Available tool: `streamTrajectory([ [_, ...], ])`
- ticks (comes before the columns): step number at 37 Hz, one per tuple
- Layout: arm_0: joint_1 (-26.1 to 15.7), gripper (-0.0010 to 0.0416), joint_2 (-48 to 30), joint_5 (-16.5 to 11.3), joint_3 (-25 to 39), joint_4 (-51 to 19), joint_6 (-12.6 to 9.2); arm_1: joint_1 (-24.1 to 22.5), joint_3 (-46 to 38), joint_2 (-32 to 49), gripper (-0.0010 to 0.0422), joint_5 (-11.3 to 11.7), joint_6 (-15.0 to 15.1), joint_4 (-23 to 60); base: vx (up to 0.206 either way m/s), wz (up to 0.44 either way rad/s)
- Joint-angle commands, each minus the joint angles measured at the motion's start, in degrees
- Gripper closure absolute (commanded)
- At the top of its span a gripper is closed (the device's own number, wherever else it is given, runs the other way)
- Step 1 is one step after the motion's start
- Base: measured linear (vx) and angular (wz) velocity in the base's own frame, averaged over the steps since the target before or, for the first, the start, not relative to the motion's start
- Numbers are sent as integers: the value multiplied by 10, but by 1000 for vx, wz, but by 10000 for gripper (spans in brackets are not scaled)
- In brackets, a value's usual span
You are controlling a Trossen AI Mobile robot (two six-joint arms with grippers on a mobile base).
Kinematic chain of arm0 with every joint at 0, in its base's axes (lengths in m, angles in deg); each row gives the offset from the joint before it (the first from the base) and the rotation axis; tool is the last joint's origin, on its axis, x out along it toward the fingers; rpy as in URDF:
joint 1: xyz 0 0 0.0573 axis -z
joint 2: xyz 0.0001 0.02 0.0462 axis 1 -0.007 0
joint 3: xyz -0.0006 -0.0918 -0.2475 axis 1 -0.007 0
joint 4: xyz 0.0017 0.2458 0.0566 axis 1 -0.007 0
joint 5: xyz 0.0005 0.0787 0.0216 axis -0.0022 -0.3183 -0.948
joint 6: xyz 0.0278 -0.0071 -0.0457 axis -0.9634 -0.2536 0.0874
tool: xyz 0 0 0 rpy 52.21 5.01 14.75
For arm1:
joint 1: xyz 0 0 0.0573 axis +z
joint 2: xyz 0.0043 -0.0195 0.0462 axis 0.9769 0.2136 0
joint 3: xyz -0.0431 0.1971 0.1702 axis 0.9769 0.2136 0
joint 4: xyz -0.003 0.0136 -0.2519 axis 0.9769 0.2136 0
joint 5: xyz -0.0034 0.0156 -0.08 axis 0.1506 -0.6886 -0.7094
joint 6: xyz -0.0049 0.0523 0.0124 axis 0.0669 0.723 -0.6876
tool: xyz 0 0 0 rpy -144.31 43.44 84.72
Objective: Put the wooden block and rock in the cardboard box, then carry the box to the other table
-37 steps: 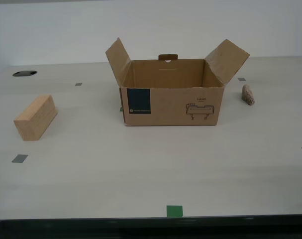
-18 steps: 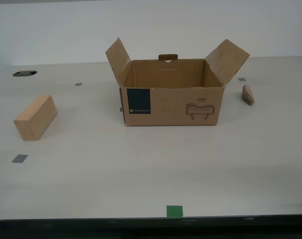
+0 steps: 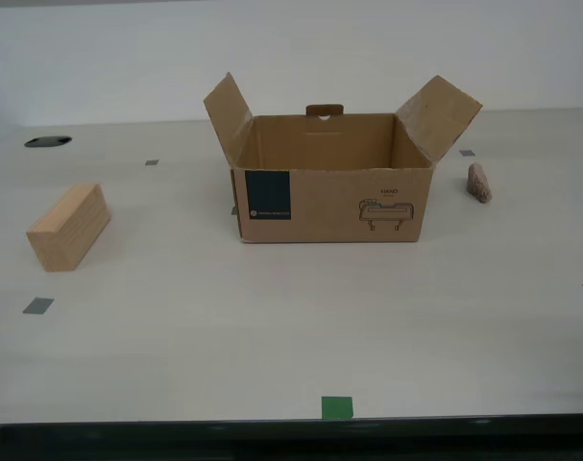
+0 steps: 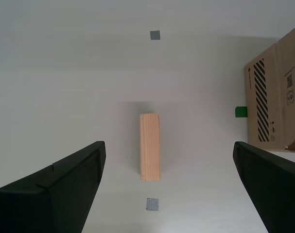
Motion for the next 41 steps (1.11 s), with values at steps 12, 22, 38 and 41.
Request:
streamTrajectory([
  [12, 0, 13, -104, 0, 113, -55, -9, 0, 0, 0, 53, 1, 2, 2, 0, 0],
  [22, -2, 12, -145, -2, 142, -63, -11, 0, 0, 0, 53, 1, 2, 16, 0, 0],
  [38, -4, 12, -162, -2, 132, -53, -11, 0, 1, 84, 53, 1, 12, 32, 0, 0],
  [41, -4, 12, -162, -2, 132, -52, -11, 0, 1, 105, 53, 1, 17, 33, 0, 0],
])
